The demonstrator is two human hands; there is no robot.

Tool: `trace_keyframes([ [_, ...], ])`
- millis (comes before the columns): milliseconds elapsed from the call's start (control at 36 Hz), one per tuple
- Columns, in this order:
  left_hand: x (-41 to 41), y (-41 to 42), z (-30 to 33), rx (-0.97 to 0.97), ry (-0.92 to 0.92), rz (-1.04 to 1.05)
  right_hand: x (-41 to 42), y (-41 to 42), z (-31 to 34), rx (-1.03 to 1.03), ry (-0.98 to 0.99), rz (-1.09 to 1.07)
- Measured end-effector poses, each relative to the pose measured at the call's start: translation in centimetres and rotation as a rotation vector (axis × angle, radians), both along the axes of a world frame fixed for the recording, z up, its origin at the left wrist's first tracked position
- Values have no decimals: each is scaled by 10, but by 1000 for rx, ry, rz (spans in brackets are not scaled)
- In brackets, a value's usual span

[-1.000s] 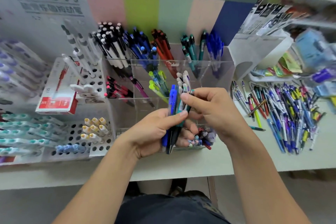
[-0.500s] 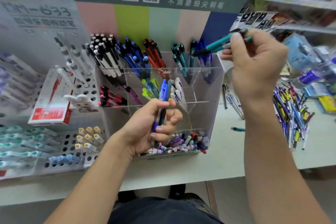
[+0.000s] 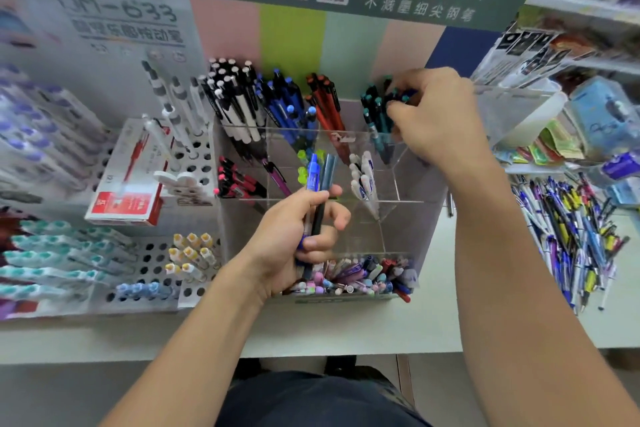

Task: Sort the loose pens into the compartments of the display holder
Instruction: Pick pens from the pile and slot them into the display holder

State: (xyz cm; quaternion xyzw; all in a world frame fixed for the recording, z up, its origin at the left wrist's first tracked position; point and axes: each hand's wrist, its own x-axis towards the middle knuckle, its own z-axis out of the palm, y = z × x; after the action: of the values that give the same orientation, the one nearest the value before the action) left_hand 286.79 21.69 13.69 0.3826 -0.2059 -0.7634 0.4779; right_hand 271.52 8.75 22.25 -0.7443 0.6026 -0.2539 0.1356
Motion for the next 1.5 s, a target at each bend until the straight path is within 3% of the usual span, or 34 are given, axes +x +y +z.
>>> trace_keyframes([
  [111,5,4,-1,-44,17,7,-7,1,-3,14,-87,8],
  [167,6,7,-2,-85,-16,12,-9,15,-5,-133,-92,4],
  [250,9,8,-3,-129,-41,-2,-2,53,-8,-332,-254,-32],
  [361,11,8,-4,-176,-60,-38,17,80,-31,60,-326,41],
  [417,10,7,-2,-200,-118,-44,24,82,-37,241,-472,59],
  [472,12,7,-2,-185,-208,-22,25,80,-36,288,-703,51],
  [528,16,9,-4,-162,-290,7,19,75,-30,171,-808,37],
  [639,27,12,-8,-143,-476,51,8,62,-25,-136,-661,61],
  [778,32,7,0,-41,-242,80,17,63,-41,-290,-425,112],
  [1056,31,13,4,-229,-393,318,28,57,-76,-228,-126,268],
  [1139,33,12,6,-259,-437,381,31,63,-56,-189,-305,223],
  [1306,24,7,12,-377,-492,383,49,78,-37,198,-660,308],
  [1417,20,3,12,-405,-538,375,44,78,-40,264,-833,259],
  [1500,17,-1,9,-415,-588,355,27,75,-38,196,-905,156],
])
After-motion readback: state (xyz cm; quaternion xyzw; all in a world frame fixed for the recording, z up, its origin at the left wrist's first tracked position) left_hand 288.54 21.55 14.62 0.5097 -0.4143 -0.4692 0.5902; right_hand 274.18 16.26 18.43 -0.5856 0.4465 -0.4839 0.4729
